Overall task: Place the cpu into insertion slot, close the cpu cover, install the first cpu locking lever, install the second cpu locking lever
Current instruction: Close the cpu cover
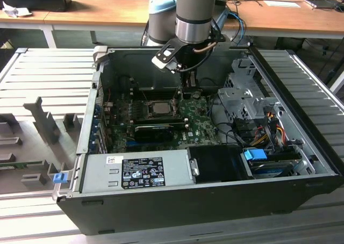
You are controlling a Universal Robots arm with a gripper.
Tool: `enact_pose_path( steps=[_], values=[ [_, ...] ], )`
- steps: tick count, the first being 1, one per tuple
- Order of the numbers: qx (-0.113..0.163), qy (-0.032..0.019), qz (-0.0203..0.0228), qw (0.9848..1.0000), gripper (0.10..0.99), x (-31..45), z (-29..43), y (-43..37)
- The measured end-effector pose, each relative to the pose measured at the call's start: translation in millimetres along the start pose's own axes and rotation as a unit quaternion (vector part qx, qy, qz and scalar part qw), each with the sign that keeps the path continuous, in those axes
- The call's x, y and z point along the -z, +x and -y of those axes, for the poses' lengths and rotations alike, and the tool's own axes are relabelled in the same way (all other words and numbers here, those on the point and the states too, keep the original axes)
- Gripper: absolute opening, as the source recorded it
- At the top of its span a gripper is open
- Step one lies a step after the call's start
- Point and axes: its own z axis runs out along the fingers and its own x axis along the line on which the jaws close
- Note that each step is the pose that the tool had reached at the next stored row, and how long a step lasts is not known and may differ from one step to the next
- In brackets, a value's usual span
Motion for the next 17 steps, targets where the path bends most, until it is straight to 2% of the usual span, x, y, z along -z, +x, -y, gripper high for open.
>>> enact_pose_path(
  steps=[9,17],
  values=[
    [0.000,0.0000,0.0001,1.0000,0.106,-0.1,16.4,0.3],
    [0.000,0.0000,0.0000,1.0000,0.106,-0.5,25.9,0.5]
  ],
)
